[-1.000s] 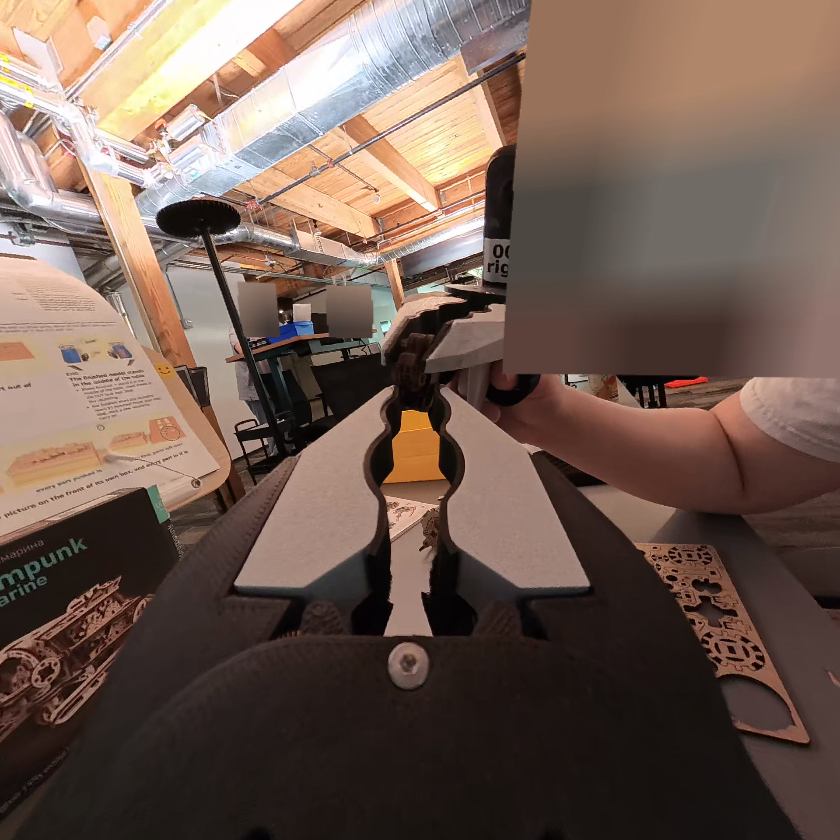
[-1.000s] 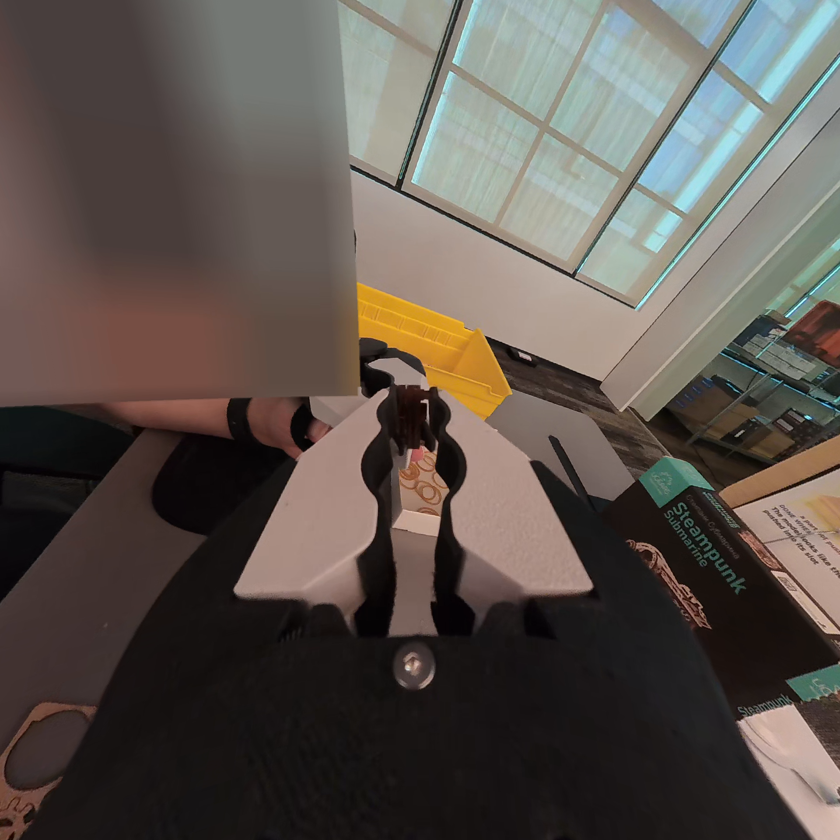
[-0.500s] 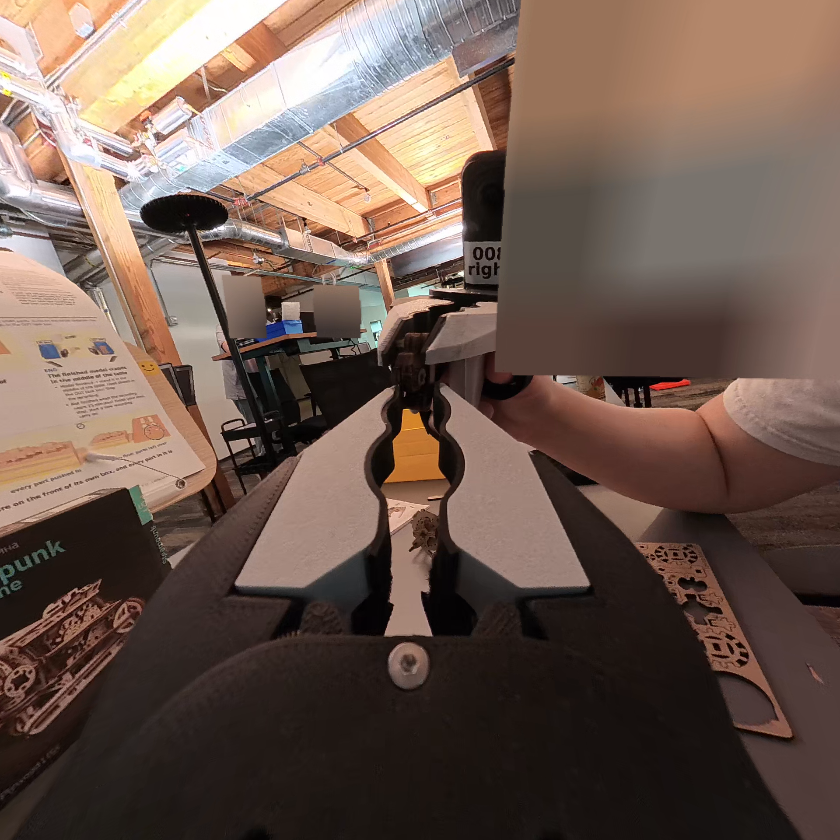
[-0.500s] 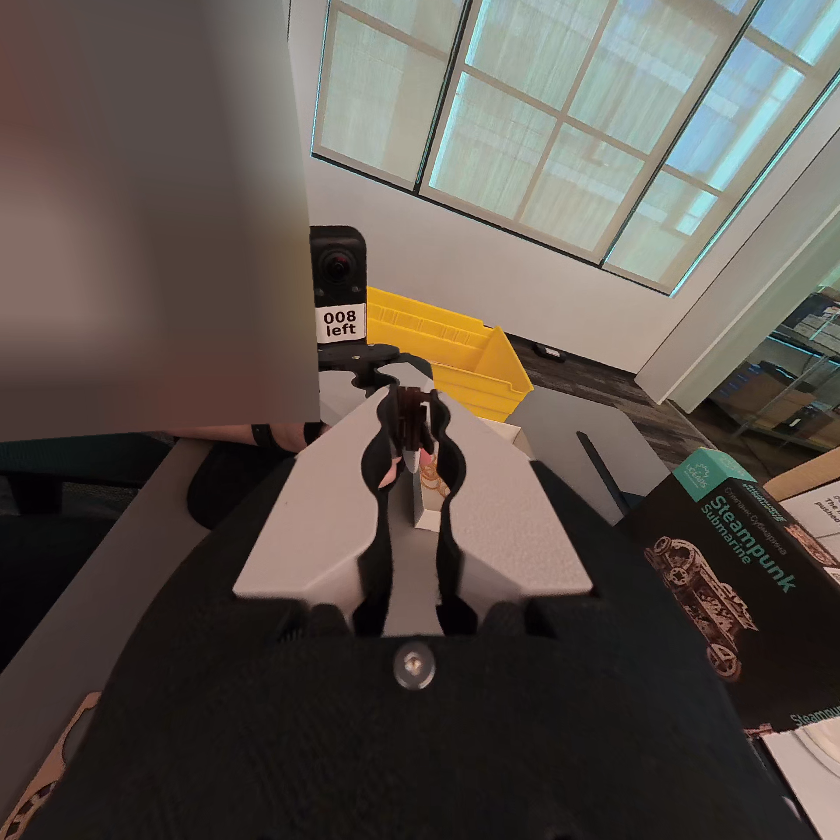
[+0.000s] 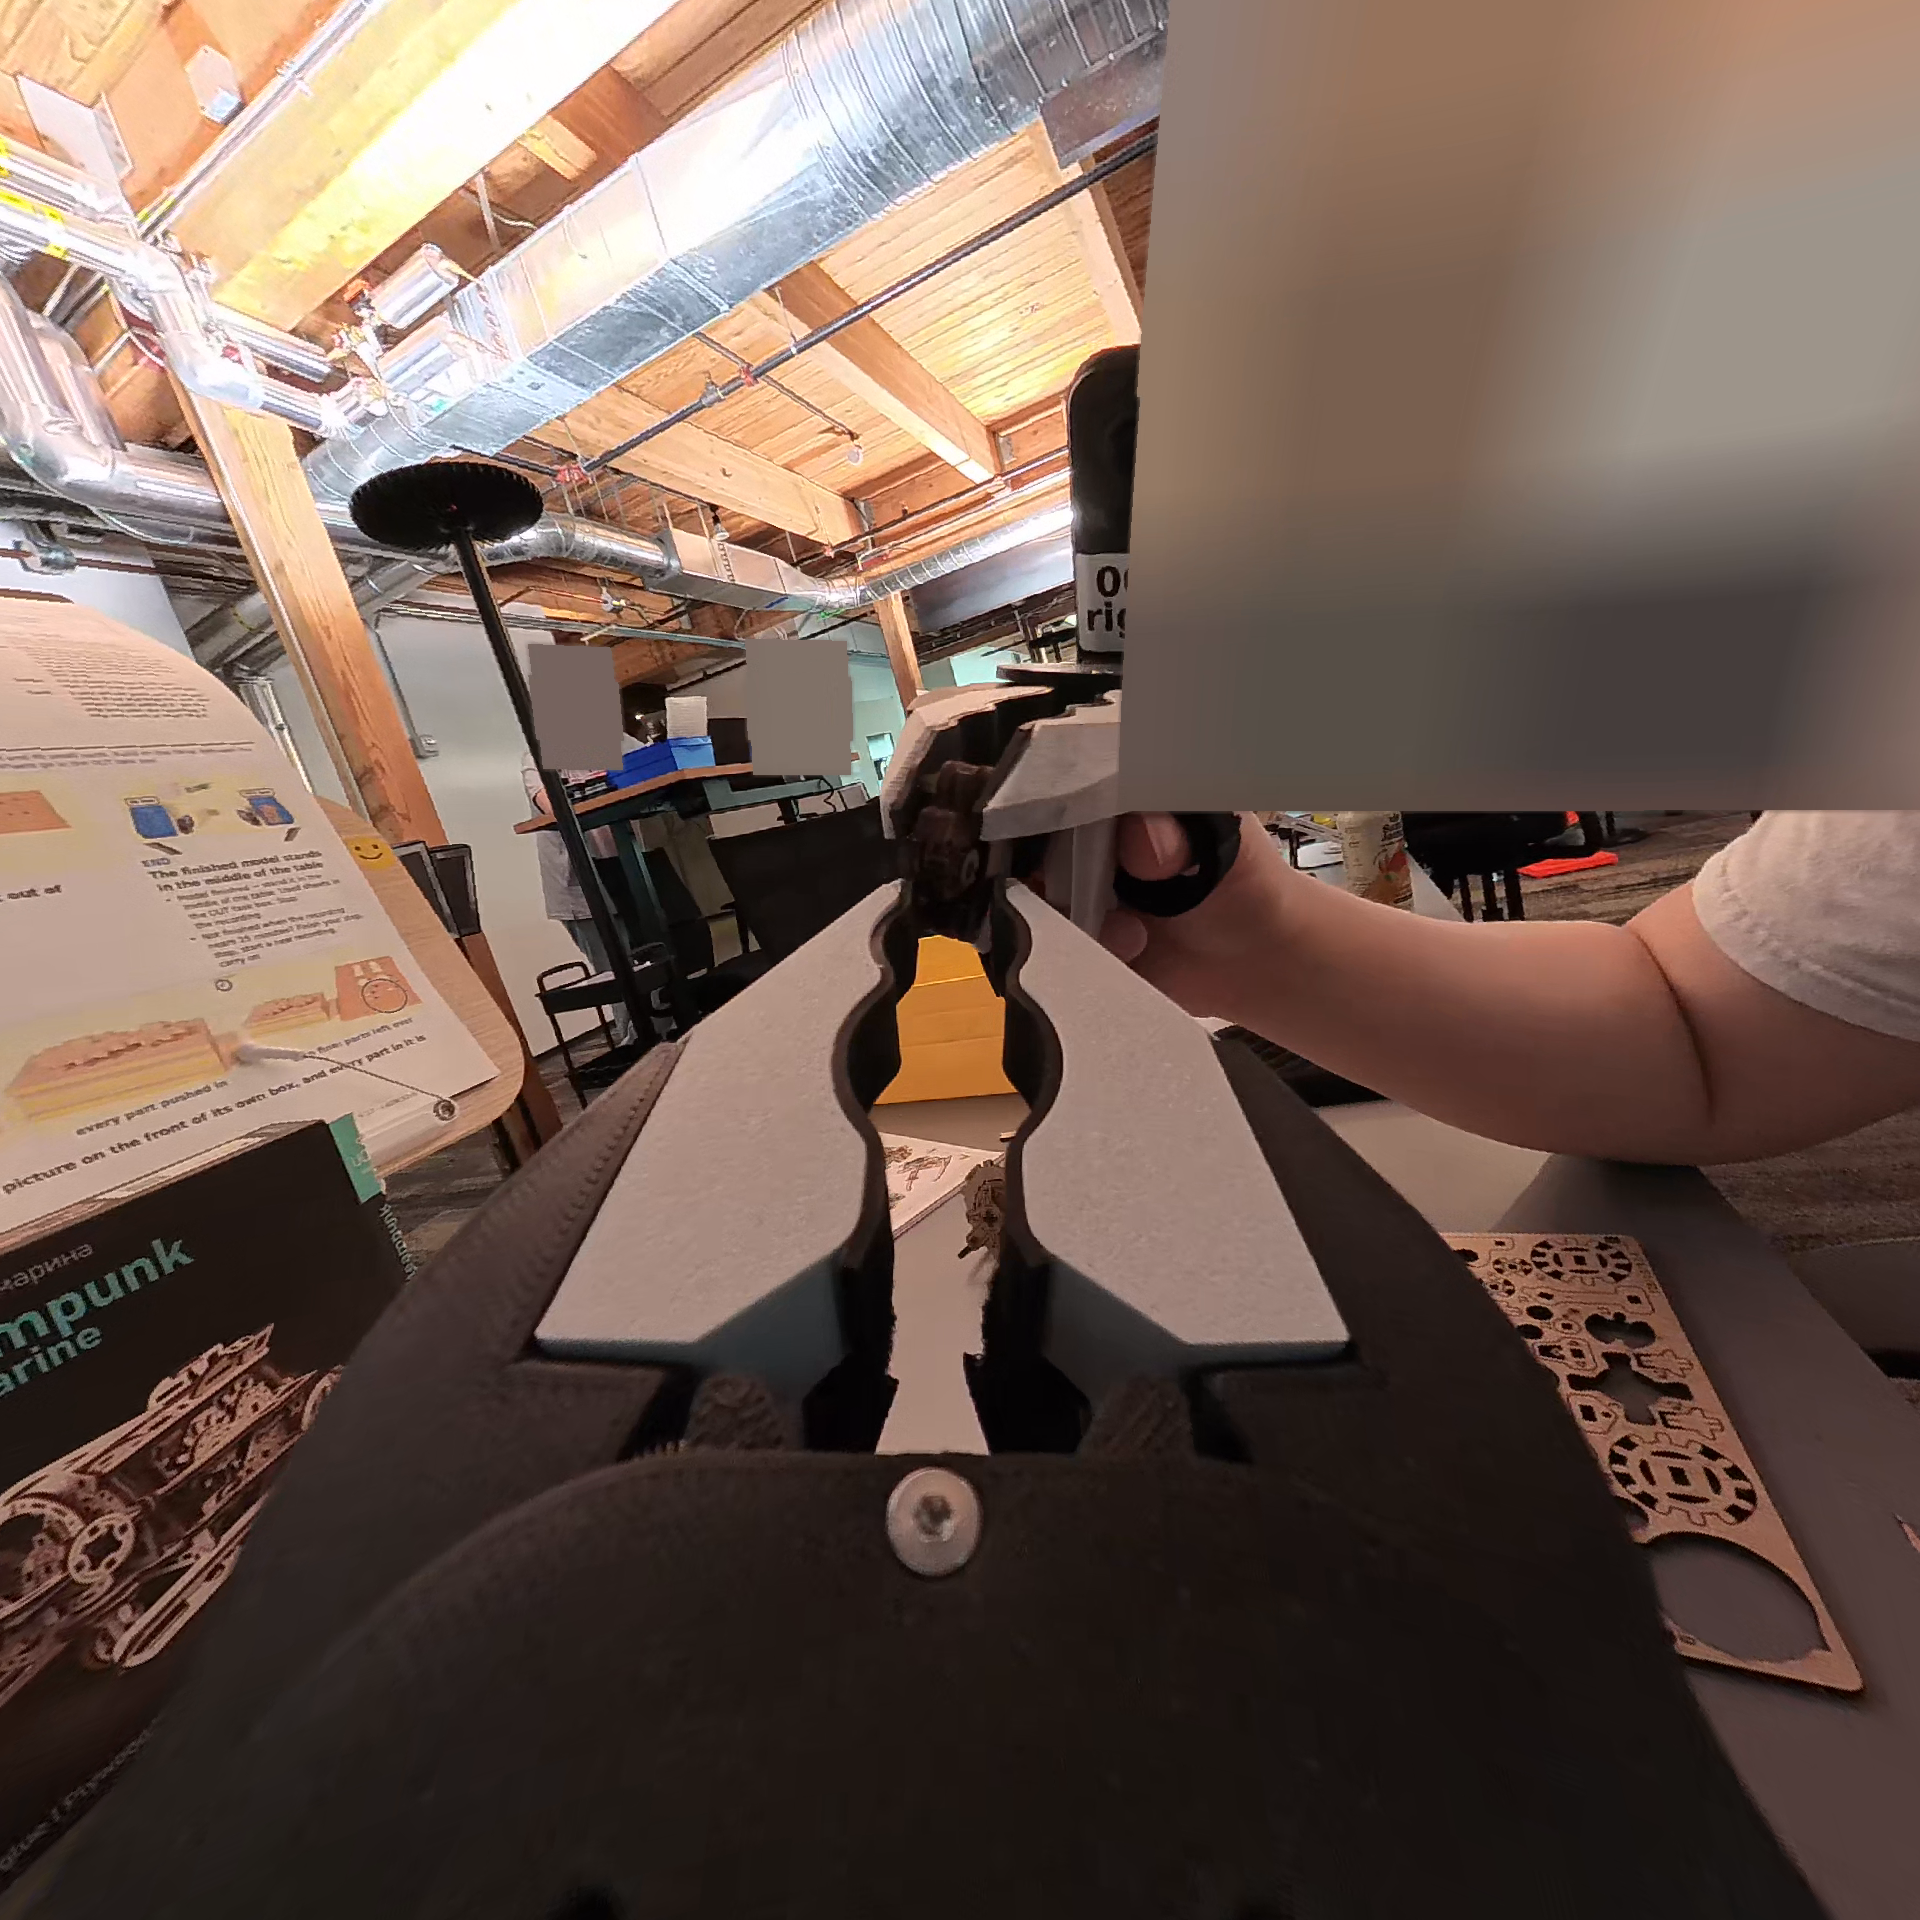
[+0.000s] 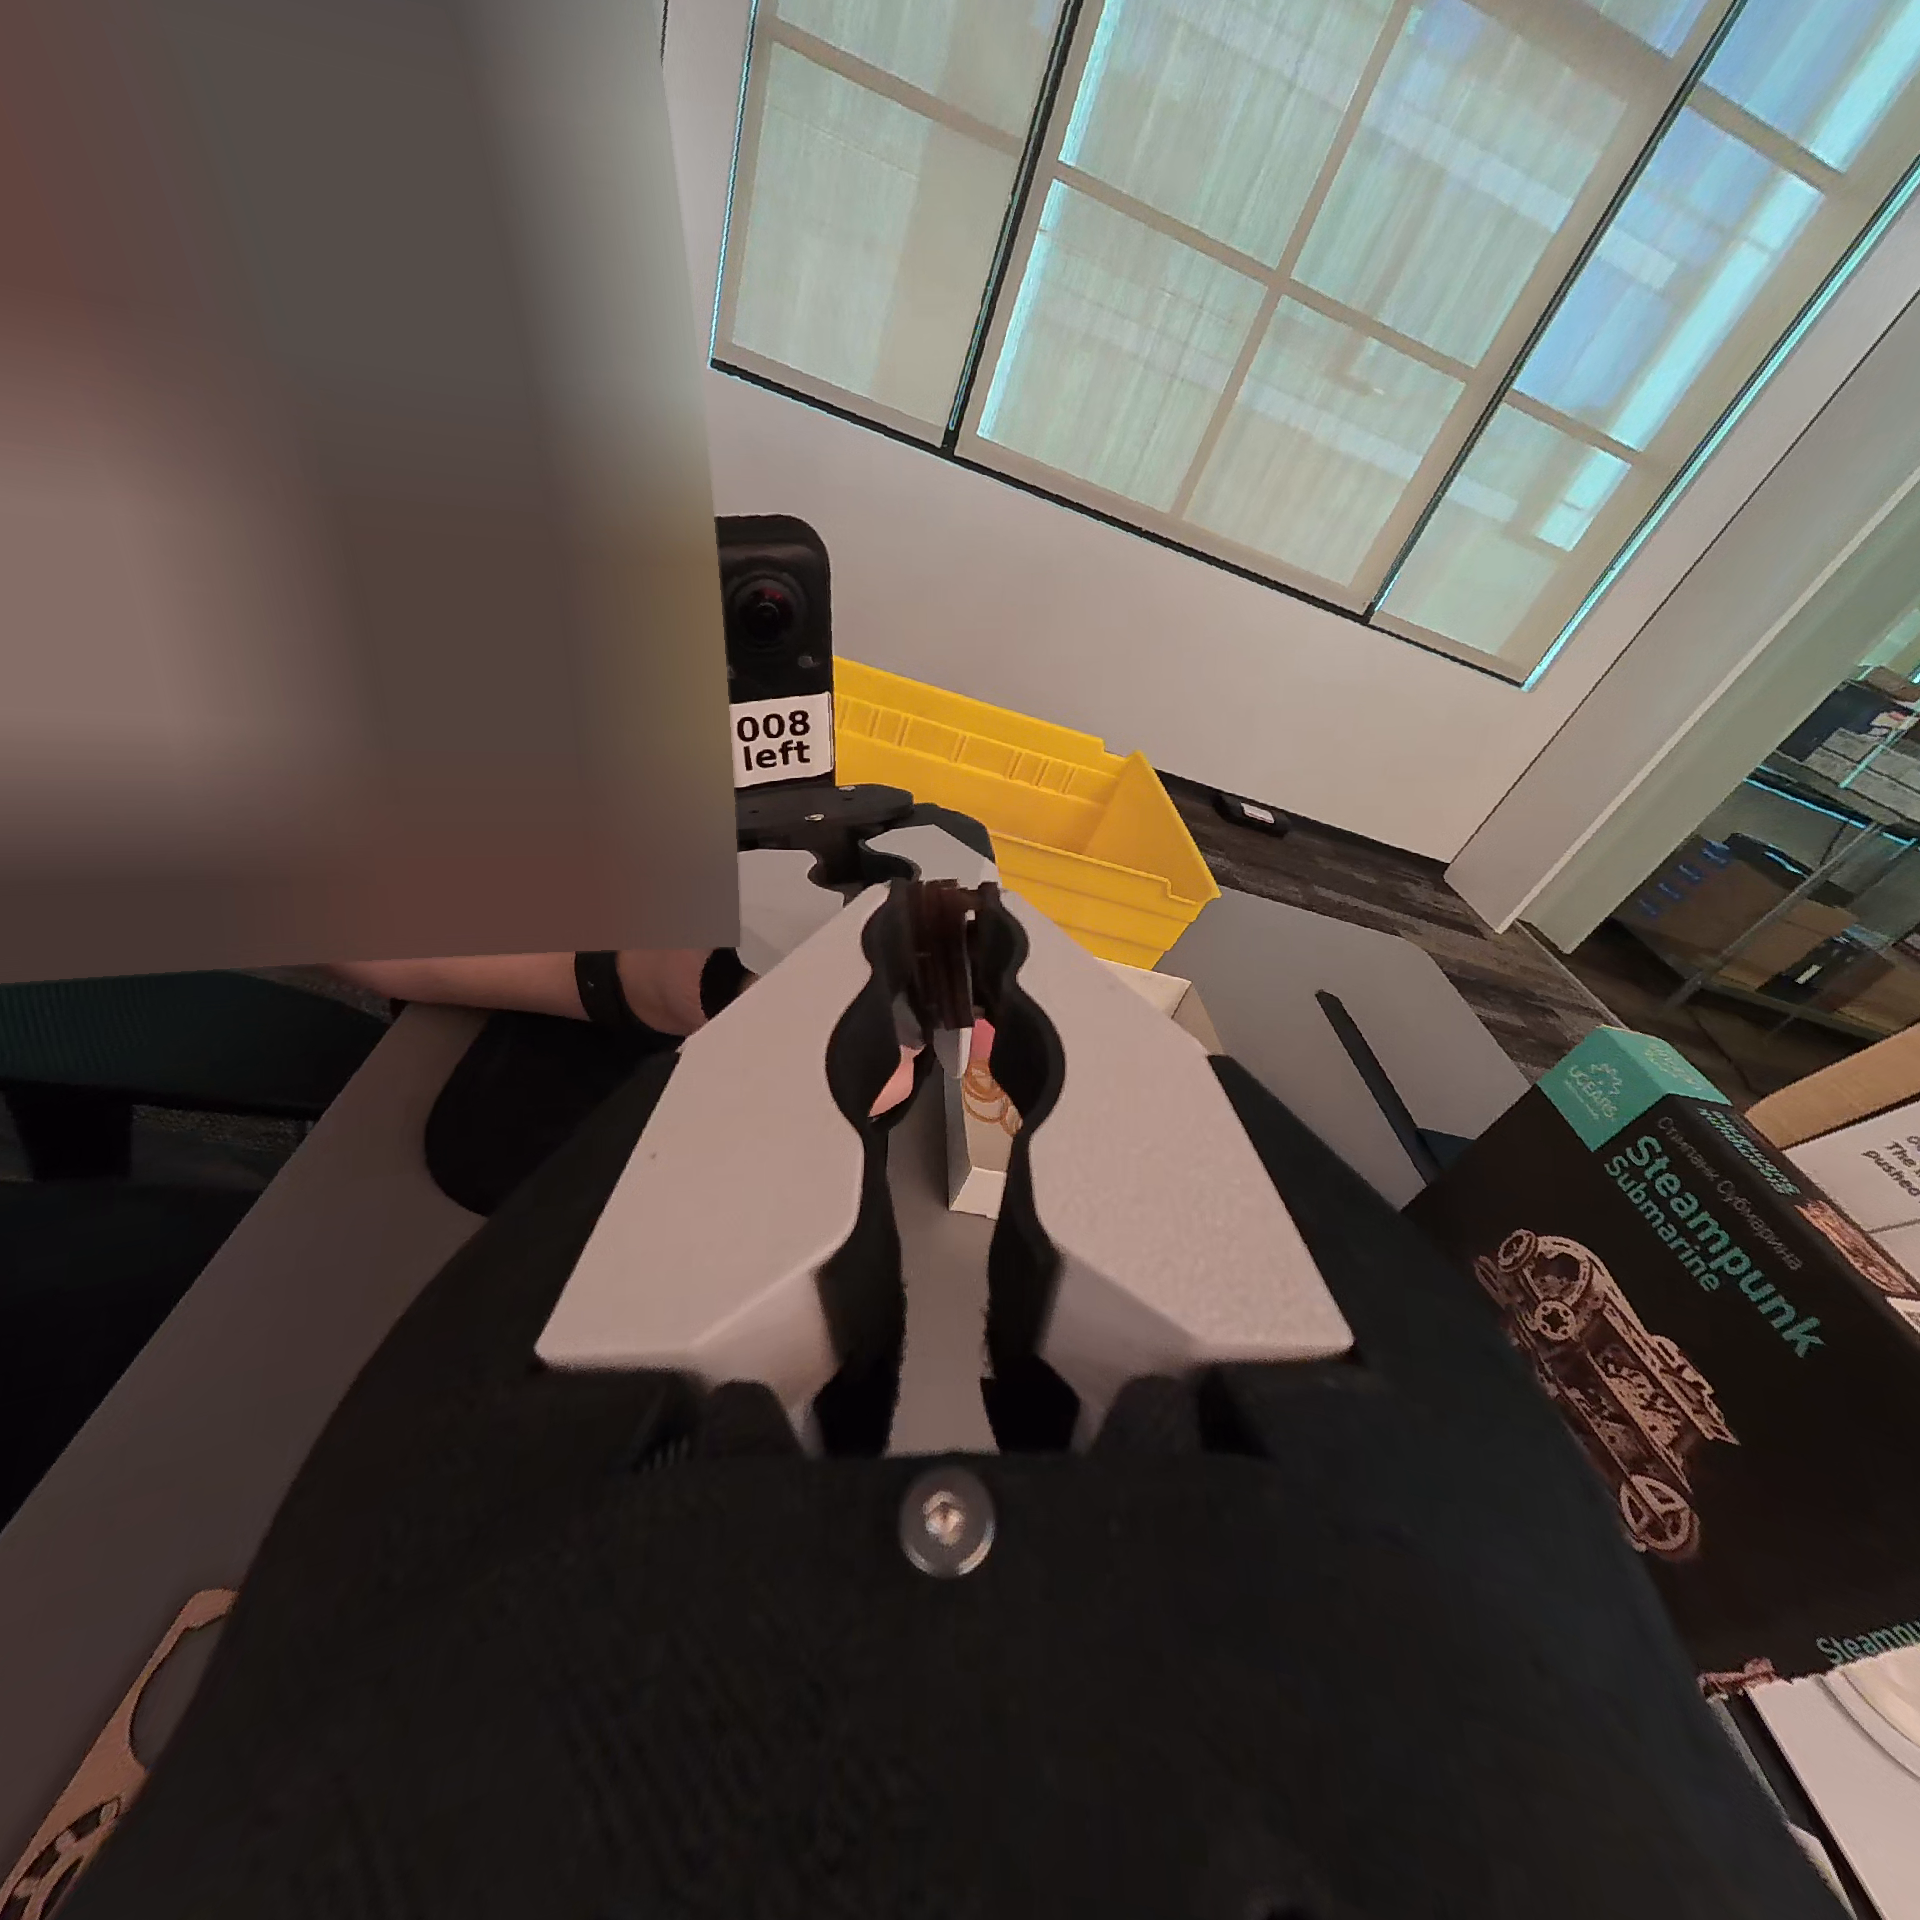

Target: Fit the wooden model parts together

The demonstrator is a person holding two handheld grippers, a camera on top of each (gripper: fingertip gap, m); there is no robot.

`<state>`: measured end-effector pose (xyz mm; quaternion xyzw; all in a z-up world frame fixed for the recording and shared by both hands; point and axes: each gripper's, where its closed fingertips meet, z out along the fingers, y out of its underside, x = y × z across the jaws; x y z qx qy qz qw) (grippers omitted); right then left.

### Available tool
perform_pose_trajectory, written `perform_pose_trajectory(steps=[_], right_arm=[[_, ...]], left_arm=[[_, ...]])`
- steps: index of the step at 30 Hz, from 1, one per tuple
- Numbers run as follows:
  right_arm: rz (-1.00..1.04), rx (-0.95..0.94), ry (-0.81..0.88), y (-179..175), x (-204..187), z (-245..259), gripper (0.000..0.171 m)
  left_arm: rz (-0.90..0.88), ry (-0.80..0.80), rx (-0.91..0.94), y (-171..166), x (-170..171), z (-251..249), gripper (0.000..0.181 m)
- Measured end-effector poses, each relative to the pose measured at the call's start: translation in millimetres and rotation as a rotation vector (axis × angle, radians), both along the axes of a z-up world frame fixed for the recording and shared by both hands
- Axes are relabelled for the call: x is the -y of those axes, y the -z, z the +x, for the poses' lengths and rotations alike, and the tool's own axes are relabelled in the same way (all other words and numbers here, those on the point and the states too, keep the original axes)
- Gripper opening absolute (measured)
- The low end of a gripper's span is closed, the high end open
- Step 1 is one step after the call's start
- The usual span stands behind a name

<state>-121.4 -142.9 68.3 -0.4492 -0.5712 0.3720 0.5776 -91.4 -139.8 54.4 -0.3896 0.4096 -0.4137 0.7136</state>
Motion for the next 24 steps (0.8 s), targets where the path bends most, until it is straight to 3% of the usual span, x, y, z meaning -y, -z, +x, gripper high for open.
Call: perform_pose_trajectory(steps=[24], right_arm=[[0.035, -0.012, 0.032, -1.4, 0.6, -1.0, 0.011]], left_arm=[[-0.005, 0.02, -0.005, -0.2, 2.2, 0.3, 0.011]])
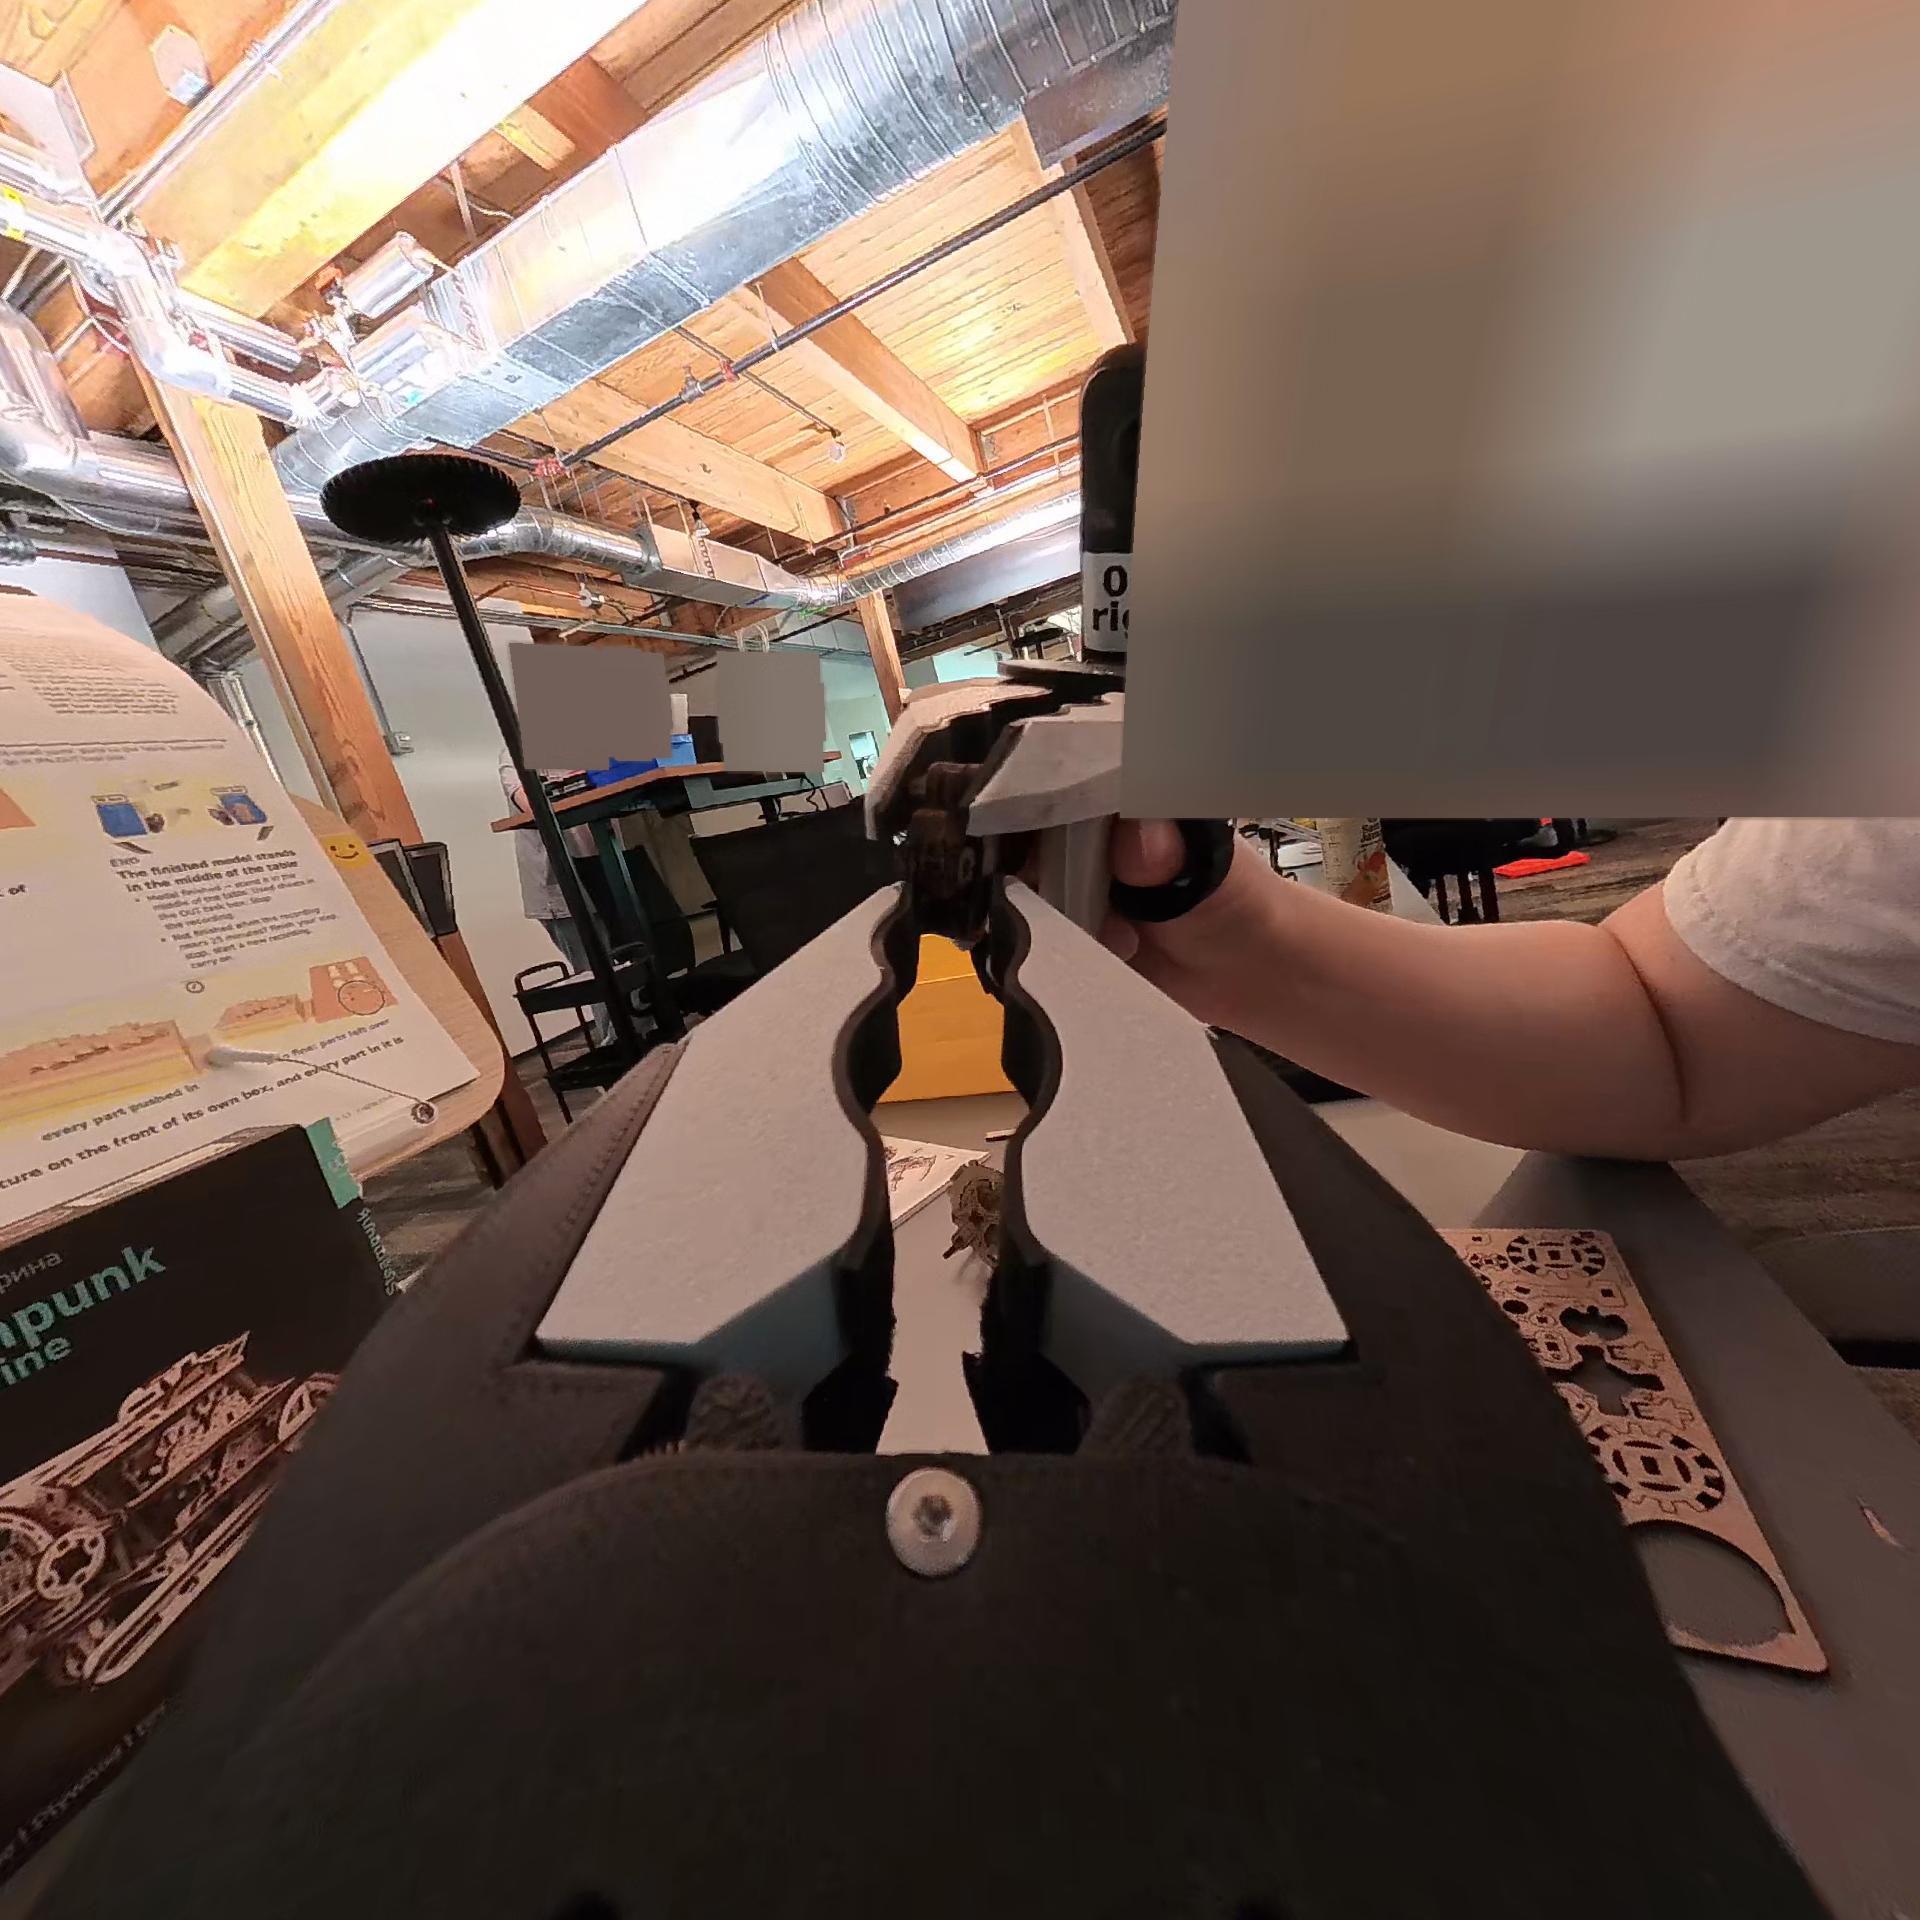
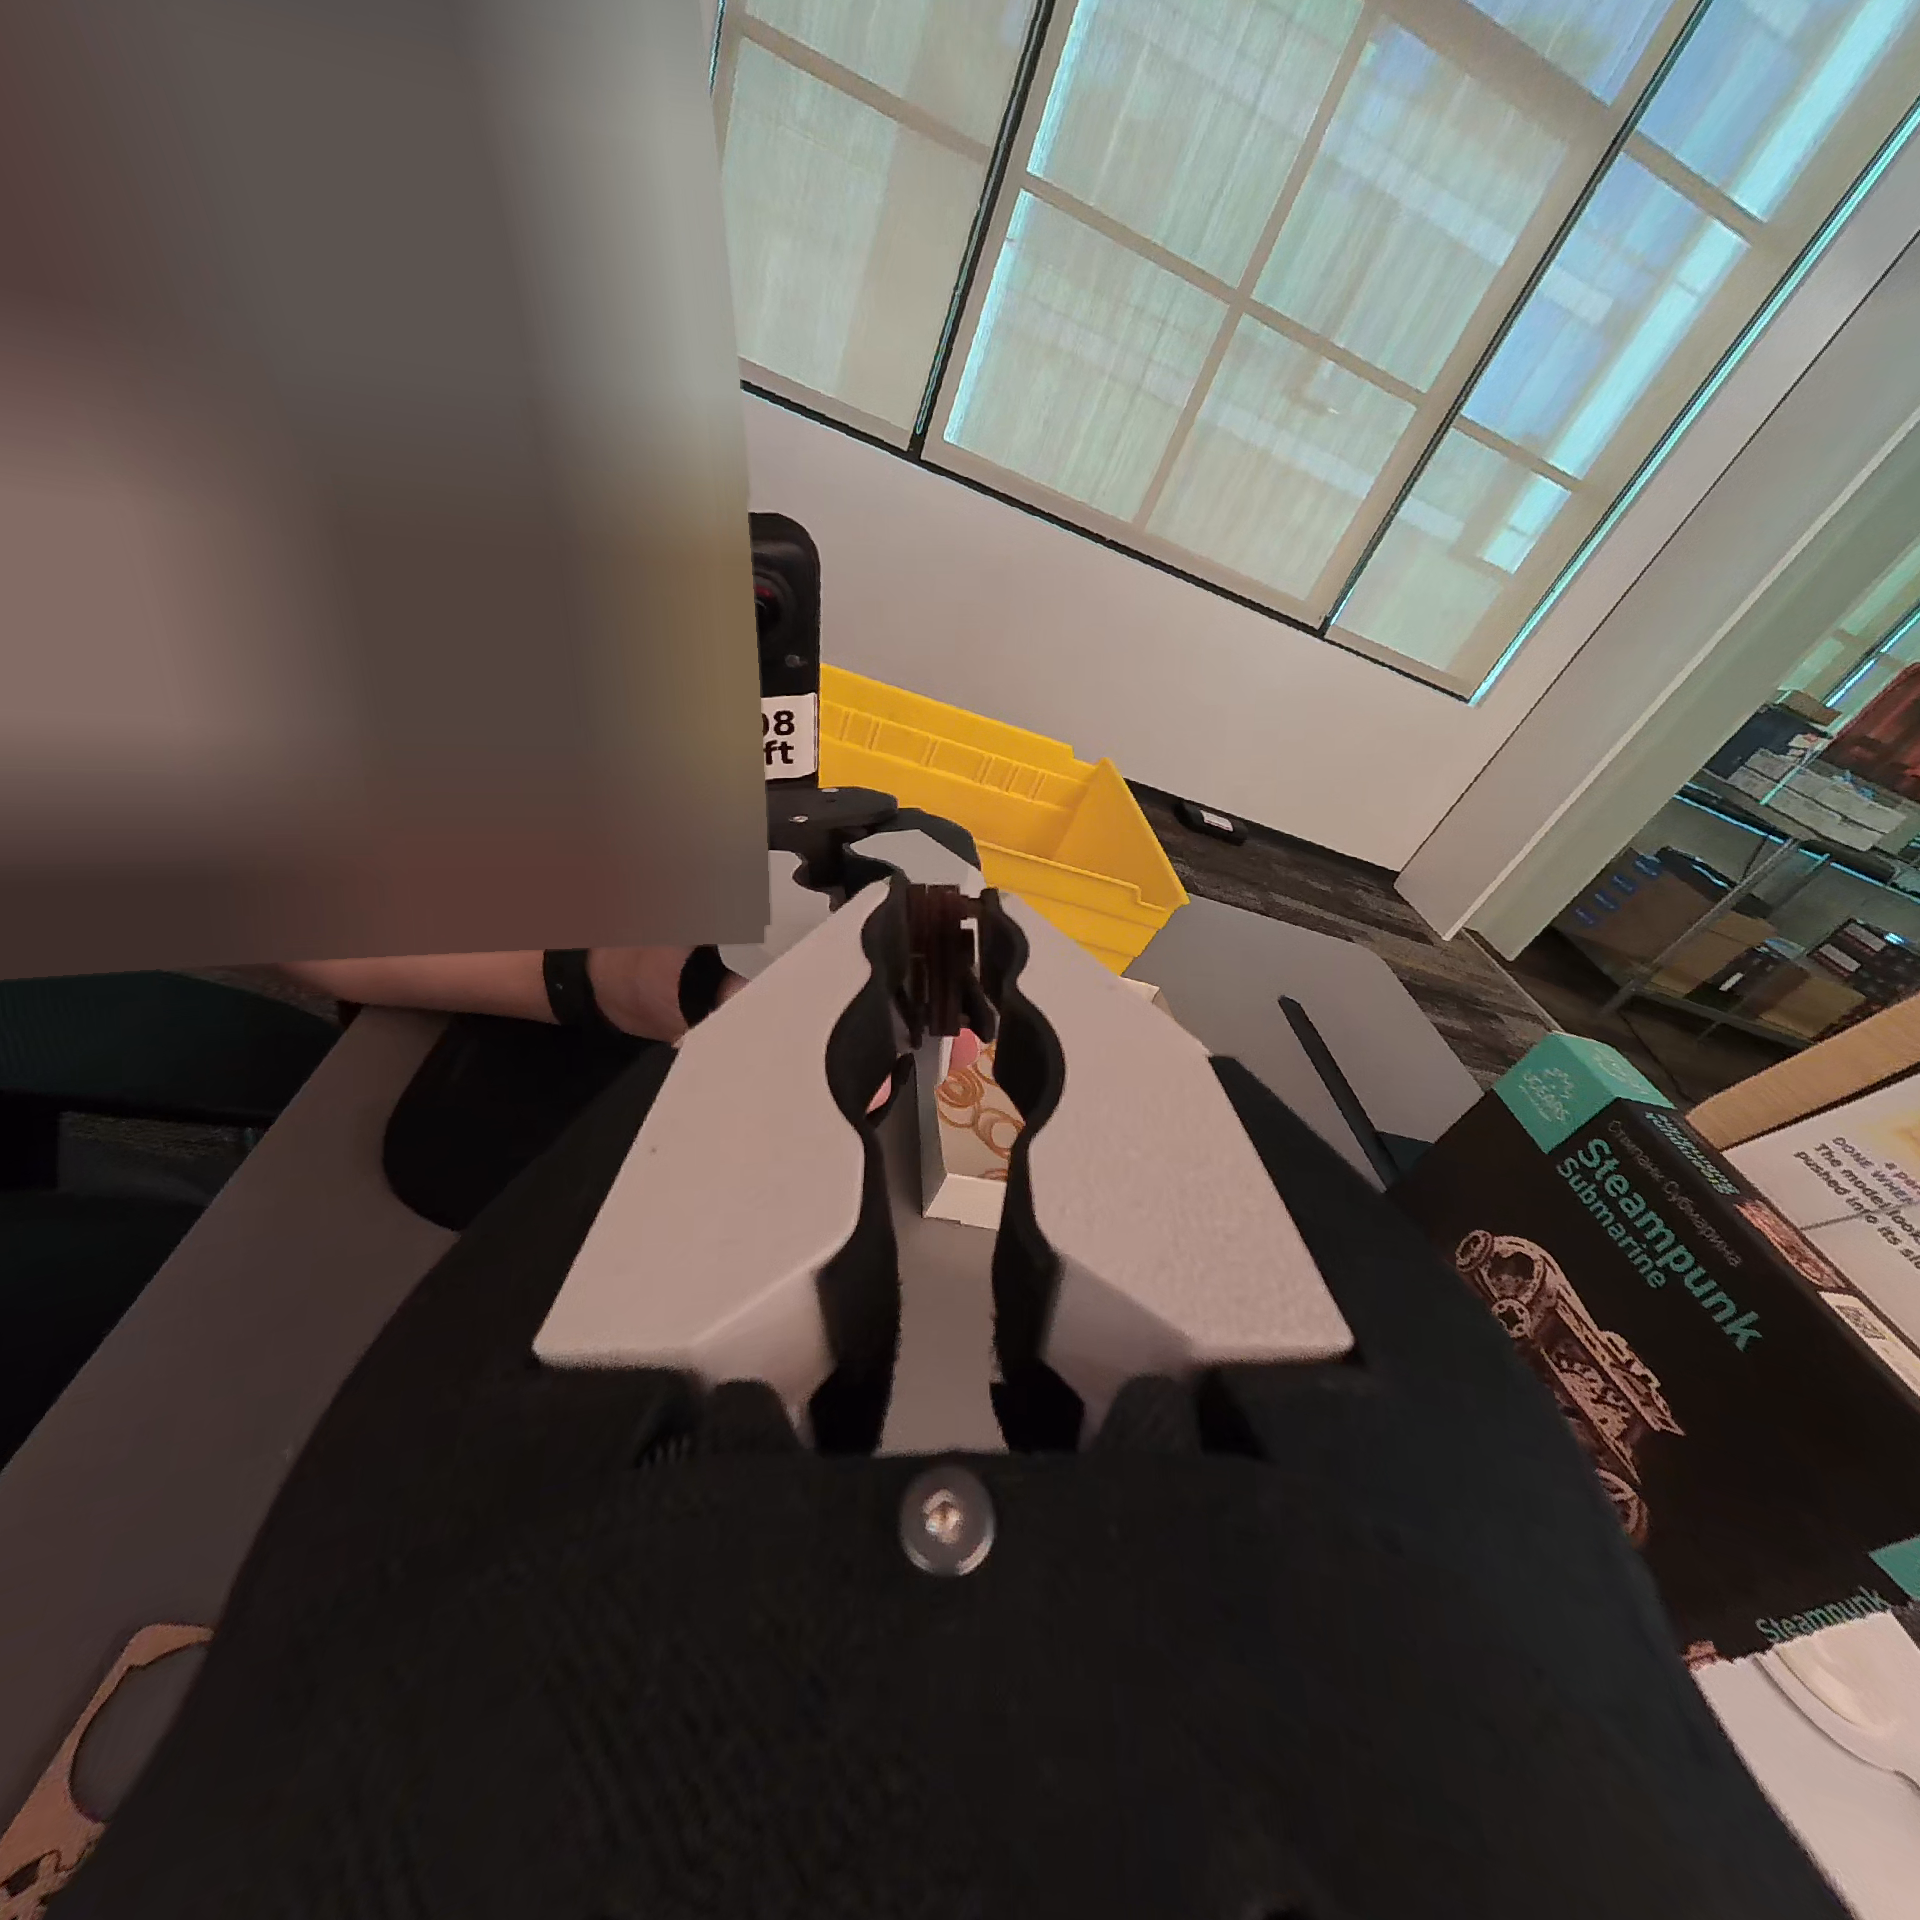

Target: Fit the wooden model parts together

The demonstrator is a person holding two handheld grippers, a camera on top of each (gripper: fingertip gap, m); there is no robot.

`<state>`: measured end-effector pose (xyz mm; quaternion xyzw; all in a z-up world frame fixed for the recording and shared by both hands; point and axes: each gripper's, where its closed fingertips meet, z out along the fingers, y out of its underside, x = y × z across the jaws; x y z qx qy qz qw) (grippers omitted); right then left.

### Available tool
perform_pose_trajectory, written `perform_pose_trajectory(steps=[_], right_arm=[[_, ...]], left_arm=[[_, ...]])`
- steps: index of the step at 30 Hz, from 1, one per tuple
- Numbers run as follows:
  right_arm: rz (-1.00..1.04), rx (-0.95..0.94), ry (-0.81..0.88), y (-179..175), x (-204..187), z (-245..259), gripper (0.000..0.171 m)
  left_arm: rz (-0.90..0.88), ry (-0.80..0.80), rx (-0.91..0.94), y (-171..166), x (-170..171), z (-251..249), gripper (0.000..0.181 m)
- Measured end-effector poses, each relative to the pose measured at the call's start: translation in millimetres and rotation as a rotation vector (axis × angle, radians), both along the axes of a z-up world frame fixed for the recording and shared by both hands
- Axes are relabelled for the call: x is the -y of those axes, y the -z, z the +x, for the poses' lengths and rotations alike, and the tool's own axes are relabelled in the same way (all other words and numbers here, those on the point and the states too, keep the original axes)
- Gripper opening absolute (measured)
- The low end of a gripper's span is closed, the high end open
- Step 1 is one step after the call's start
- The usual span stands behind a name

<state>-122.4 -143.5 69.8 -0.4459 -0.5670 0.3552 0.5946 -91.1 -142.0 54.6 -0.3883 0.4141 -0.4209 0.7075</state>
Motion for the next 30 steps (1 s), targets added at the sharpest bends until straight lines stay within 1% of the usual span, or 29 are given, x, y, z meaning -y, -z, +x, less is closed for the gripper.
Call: perform_pose_trajectory(steps=[3, 9, 14, 23, 25, 26, 27, 28, 30], right_arm=[[0.013, -0.002, 0.019, 0.3, -1.2, 0.1, 0.011], [-0.028, -0.038, 0.018, -0.3, -6.3, -2.2, 0.012], [0.007, -0.053, 0.051, -0.7, -8.3, -3.2, 0.013], [-0.038, -0.072, 0.017, -1.3, -2.6, -5.6, 0.012], [-0.014, -0.066, 0.022, -0.5, -2.2, -5.7, 0.011], [0.007, -0.062, 0.033, -0.1, -2.8, -5.9, 0.012], [0.022, -0.065, 0.045, -1.0, -4.1, -5.2, 0.012], [0.026, -0.075, 0.047, -2.8, -4.7, -3.8, 0.011], [0.029, -0.071, 0.057, -3.0, -8.3, -0.3, 0.012]], left_arm=[[-0.009, 0.002, 0.006, 0.3, -0.9, 0.0, 0.011], [-0.031, -0.004, 0.012, 0.7, -5.4, -2.1, 0.011], [-0.03, -0.018, 0.011, 0.9, -6.3, -1.5, 0.011], [0.0, -0.008, 0.008, -0.7, -1.0, -0.6, 0.011], [0.003, 0.002, 0.008, -0.2, -0.5, -0.9, 0.011], [0.006, 0.009, 0.011, -0.5, -0.2, -2.1, 0.014], [0.014, 0.024, 0.025, -2.5, 1.7, -4.2, 0.021], [0.017, 0.041, 0.047, -5.8, 3.6, -6.7, 0.033], [0.005, 0.067, 0.083, -13.5, 5.4, -12.7, 0.05]])
